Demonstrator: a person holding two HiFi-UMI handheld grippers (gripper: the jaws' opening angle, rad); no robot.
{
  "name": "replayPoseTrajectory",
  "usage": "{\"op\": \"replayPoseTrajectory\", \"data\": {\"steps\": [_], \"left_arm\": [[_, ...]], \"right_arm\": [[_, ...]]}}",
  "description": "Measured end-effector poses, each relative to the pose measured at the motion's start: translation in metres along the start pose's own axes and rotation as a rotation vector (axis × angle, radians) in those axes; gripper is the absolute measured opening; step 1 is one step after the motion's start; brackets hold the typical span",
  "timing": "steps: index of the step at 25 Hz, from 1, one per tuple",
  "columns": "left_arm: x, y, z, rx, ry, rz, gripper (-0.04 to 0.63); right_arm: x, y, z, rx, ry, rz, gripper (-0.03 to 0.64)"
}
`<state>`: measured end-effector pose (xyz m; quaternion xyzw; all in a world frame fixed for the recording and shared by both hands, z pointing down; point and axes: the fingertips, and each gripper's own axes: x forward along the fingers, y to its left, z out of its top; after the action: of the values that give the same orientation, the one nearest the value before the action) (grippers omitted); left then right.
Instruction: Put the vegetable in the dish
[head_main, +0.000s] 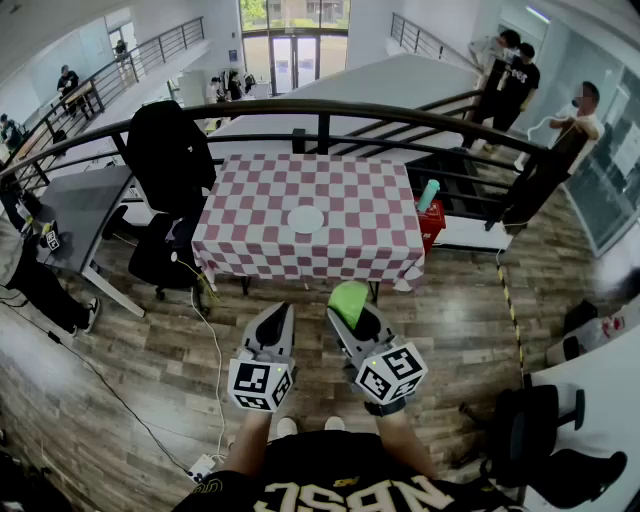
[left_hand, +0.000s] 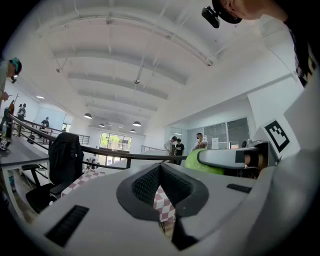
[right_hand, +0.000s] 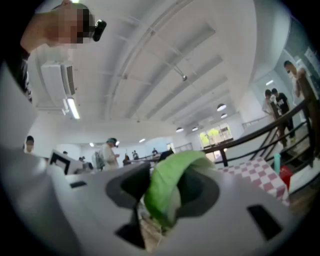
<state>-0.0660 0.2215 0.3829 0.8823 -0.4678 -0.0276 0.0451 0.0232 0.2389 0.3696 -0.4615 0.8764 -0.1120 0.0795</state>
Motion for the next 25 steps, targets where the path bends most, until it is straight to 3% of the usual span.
{"op": "replayPoseTrajectory", "data": {"steps": [11, 17, 25], "left_arm": [[0.025, -0.031, -0.004, 0.013, -0.007, -0.002, 0.02], [0.029, -0.056, -0.028, 0.024, 0.028, -0.023, 0.019], [0.067, -0.039, -0.061, -0.014, 0.088, -0.022, 0.02]], "right_arm": [[-0.026, -0.027, 0.012, -0.029, -0.012, 0.01, 0.169], [-0.038, -0.046, -0.001, -0.023, -0.012, 0.013, 0.169], [-0.023, -0.069, -0.032, 0.026, 0.054, 0.019, 0.169]]}}
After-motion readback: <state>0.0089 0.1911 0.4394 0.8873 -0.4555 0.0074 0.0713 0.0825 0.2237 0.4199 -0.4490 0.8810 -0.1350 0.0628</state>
